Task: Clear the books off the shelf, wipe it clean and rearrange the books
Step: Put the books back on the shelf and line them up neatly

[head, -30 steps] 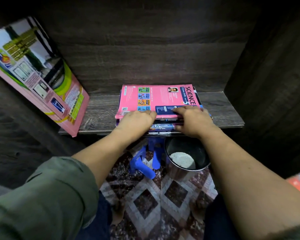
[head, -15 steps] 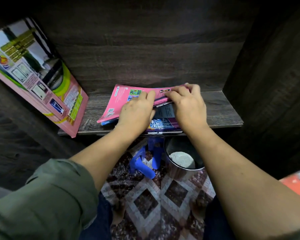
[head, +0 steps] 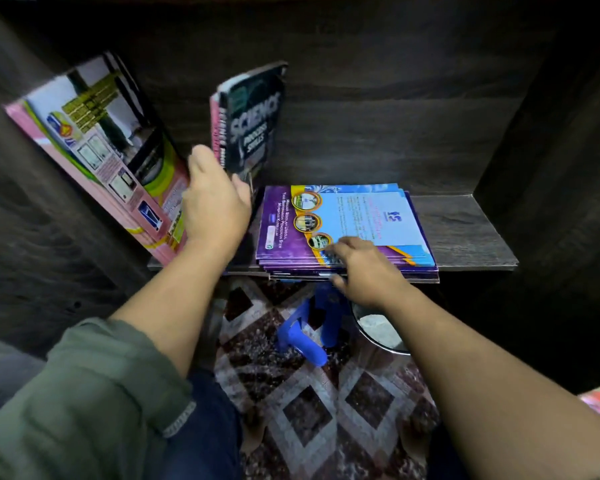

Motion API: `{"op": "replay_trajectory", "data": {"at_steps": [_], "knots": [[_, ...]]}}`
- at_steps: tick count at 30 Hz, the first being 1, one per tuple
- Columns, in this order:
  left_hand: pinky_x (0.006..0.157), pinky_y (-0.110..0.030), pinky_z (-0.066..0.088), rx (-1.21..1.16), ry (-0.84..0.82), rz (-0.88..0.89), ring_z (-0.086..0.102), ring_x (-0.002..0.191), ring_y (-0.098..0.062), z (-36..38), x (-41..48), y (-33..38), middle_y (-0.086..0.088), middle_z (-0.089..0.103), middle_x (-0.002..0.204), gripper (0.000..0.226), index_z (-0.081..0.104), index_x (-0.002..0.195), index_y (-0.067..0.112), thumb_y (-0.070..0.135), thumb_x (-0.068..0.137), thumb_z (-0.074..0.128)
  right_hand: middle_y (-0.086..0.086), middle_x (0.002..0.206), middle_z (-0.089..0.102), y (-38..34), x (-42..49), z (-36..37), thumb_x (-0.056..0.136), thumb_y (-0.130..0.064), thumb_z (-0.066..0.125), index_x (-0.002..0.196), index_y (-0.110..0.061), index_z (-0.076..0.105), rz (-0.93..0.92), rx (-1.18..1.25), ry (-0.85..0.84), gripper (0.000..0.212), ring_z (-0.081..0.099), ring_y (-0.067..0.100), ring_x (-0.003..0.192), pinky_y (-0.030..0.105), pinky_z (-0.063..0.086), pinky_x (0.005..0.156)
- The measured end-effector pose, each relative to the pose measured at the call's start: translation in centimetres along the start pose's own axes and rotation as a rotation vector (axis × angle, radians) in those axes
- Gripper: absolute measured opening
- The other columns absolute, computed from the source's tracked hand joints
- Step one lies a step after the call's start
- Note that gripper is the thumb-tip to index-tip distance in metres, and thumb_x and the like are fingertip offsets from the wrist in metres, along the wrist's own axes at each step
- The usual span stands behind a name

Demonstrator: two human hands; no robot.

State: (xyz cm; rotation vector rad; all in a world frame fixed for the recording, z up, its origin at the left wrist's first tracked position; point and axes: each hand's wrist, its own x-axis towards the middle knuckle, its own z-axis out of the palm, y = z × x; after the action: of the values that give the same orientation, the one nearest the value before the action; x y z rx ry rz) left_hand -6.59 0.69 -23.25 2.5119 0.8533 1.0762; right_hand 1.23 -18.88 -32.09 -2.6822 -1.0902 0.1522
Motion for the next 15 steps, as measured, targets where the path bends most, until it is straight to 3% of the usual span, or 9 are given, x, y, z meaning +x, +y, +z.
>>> {"op": "replay_trajectory", "data": {"at_steps": [2,5,9,15], "knots": [[0.09,-0.049,0.044,-0.091,0.052,-0.058,0.053,0.11,-0.044,-1.0,0.6,-0.6,-0.018,0.047,0.129,0.053,0.032,0.131,0.002,0.016,0.085,0.056,0.006,0.147,0.038,-0.2,0.0,0.5,0.09,-0.036,0.062,0.144,-0.025,0.04,-0.01,-0.066,-0.057,0.059,0.036,0.028,0.132,0.038,0.035,0.107],[0.101,-0.041,0.043,-0.199,0.188,0.022,0.05,0.123,-0.028,-2.9,1.5,-1.1,-0.01,0.04,0.146,0.077,0.021,0.148,0.011,0.018,0.083,0.063,0.005,0.146,0.04,-0.3,0.2,0.5,0.089,-0.039,0.062,0.144,-0.027,0.038,0.0,-0.086,-0.043,0.061,0.037,0.028,0.131,0.039,0.035,0.107],[0.091,-0.033,0.042,-0.132,0.276,0.125,0.054,0.111,-0.022,-4.3,3.4,-2.0,-0.006,0.054,0.127,0.052,0.043,0.136,0.013,0.018,0.086,0.06,0.004,0.146,0.038,-0.6,0.3,0.7,0.089,-0.04,0.06,0.146,-0.028,0.033,0.002,-0.128,-0.055,0.065,0.036,0.028,0.13,0.038,0.036,0.106],[0.09,-0.029,0.039,-0.168,0.403,0.108,0.053,0.11,-0.023,-3.8,5.0,-4.6,-0.012,0.055,0.123,0.042,0.049,0.123,0.0,0.015,0.084,0.055,0.003,0.148,0.035,-1.0,0.4,0.7,0.089,-0.041,0.059,0.148,-0.03,0.029,0.017,-0.158,-0.054,0.067,0.034,0.027,0.131,0.038,0.035,0.106]]}}
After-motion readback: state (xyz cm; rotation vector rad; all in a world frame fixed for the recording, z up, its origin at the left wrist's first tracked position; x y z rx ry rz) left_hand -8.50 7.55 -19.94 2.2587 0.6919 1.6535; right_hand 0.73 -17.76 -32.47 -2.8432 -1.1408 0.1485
